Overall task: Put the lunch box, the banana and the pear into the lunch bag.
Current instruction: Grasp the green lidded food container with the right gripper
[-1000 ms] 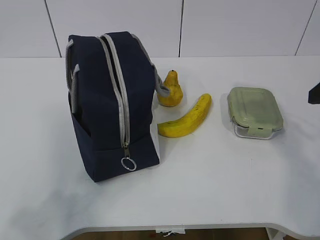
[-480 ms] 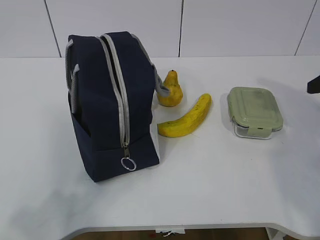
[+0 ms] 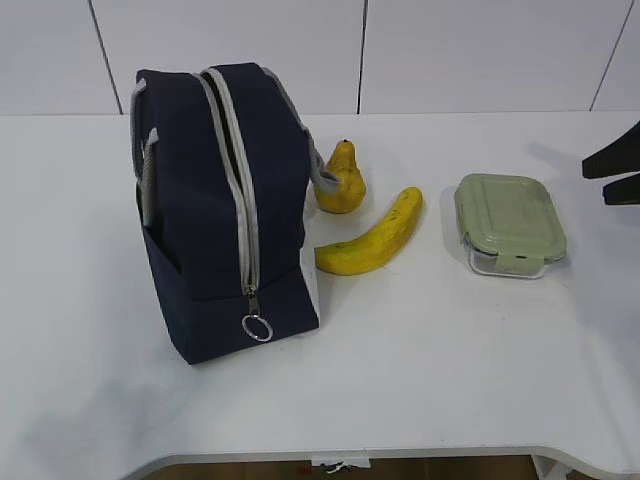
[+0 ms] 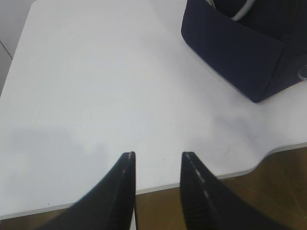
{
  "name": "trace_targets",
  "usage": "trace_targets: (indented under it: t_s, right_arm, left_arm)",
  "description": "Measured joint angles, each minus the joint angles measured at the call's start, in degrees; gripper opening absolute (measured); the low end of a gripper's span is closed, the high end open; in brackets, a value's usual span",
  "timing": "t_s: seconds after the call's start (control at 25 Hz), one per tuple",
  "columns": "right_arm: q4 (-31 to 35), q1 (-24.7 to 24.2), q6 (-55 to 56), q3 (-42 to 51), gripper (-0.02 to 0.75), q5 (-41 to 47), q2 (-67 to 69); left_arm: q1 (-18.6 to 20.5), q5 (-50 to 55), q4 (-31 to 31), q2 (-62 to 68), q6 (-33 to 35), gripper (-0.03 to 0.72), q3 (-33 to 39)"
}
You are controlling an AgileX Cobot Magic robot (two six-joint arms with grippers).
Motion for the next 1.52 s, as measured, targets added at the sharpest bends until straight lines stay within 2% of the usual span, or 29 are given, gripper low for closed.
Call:
trace_targets:
  t_s: [0.56, 0.64, 0.8, 0.92, 1.2, 1.52]
  right_arm:
    - [-2.3, 0.0, -0.2, -2.6, 0.412, 0.3, 2.6]
    - [-2.4, 0.0, -0.2, -2.6, 0.436, 0.4, 2.6]
    - [-2.4, -0.1, -0.2, -2.6, 0.545, 0.4, 3.2]
    - [-2.4, -0.1, -0.2, -3.6, 0.576, 0.5, 5.5]
    - [-1.7, -0.2, -0.2, -7.4, 0.58, 0.5, 12.7]
    - [2.4, 0.7, -3.0, -8.5, 0.58, 0.3, 16.2]
  left_arm:
    - [0.0, 0.0, 0.0, 0.0, 0.0, 0.244, 0.0]
    - [0.0, 0.0, 0.0, 0.0, 0.0, 0.244, 0.0]
    - [0.0, 0.0, 0.0, 0.0, 0.0, 0.244, 0.0]
    - [0.0, 0.0, 0.0, 0.0, 0.0, 0.244, 0.0]
    - [0.0, 0.0, 0.0, 0.0, 0.0, 0.244, 0.0]
    - [0.0, 0.0, 0.0, 0.0, 0.0, 0.244, 0.0]
